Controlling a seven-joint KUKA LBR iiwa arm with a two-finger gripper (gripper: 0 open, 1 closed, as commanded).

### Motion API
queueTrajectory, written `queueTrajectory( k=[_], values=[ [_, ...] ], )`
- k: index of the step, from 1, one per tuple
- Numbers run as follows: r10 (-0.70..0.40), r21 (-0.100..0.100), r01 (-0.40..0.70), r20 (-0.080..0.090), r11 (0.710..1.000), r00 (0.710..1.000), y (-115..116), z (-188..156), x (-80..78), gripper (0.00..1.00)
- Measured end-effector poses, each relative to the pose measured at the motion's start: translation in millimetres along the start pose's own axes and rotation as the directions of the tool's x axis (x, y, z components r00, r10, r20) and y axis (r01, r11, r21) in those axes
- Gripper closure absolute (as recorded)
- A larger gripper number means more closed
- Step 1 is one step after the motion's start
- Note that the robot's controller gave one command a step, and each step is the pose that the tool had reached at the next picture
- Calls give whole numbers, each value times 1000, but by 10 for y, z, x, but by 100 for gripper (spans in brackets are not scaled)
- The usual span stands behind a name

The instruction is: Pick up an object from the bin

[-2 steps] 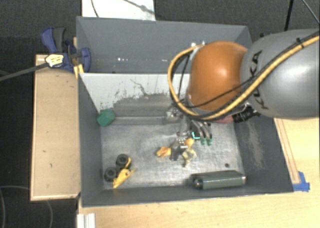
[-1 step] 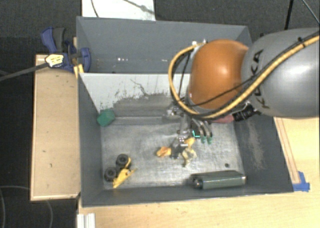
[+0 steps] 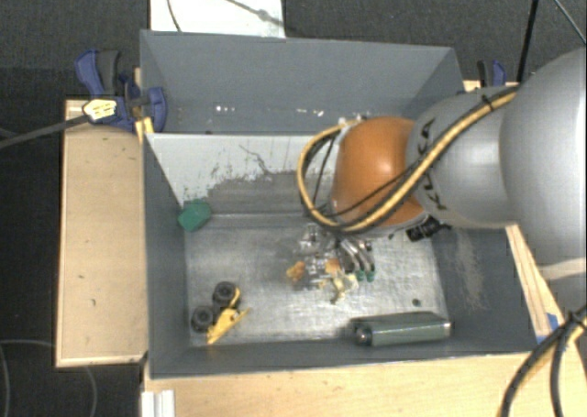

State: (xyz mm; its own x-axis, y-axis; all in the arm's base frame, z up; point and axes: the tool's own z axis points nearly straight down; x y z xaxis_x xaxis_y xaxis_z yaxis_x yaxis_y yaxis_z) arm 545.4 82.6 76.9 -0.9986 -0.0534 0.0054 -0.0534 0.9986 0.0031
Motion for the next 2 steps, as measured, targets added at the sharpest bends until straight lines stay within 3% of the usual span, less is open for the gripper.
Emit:
queueTrajectory(
  k=[1,2],
  values=[
    [1,0,-1,0,1000,1000,0,0,0,100],
    [-15,2,15,15,1000,1000,63,-1782,104,100]
  ],
)
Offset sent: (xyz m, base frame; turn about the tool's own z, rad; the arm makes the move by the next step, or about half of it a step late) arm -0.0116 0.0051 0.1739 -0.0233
